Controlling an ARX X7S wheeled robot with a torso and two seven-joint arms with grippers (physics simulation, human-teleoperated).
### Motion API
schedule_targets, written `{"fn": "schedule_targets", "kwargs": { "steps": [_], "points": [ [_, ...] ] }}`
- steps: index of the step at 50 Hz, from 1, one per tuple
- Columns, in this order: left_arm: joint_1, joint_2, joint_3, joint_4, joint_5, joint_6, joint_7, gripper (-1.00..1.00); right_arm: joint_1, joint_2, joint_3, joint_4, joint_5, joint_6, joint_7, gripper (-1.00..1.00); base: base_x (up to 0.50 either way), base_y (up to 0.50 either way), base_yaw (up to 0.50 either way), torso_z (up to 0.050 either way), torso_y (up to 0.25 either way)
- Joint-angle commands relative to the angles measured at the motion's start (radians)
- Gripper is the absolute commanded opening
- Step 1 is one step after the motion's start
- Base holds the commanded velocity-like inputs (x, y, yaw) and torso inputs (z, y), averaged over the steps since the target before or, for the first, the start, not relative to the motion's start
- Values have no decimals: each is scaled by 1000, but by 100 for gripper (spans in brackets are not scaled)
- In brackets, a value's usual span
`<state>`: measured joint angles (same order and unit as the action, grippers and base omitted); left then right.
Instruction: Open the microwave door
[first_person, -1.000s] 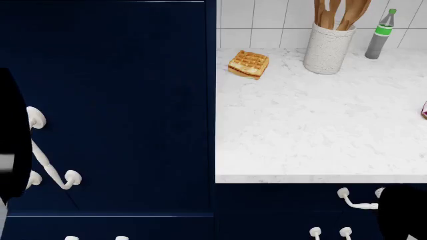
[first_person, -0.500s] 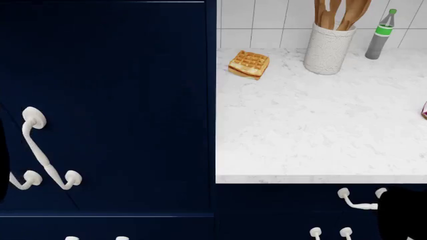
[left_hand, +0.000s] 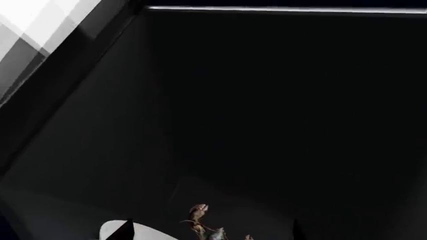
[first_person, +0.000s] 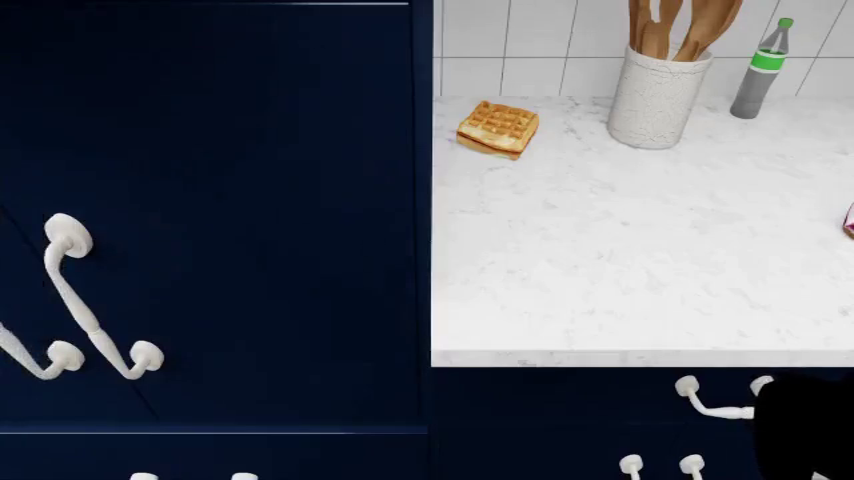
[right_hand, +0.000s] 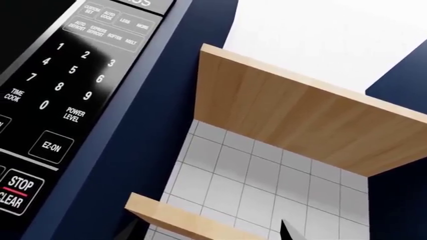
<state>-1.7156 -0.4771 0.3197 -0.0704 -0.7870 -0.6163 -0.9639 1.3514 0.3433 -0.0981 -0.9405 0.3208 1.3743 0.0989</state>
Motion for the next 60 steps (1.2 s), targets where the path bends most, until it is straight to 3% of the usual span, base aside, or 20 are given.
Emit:
{"fn": "schedule_targets", "kwargs": {
  "steps": [1,21,39,60],
  "points": [
    [-20,-56,8,-43,46,6,23,100,-3,-2,-5,5,5,-9,8,100,0,0,0,0,0],
    [-60,-104,65,-238,165,67,99,100,-4,1,-21,22,7,-30,22,100,0,0,0,0,0],
    [-133,-200,90,-399,242,84,176,100,-5,9,-26,24,18,-42,24,100,0,0,0,0,0],
    [-167,-225,171,-702,397,222,229,100,-4,14,-26,25,30,-43,31,100,0,0,0,0,0]
  ]
}}
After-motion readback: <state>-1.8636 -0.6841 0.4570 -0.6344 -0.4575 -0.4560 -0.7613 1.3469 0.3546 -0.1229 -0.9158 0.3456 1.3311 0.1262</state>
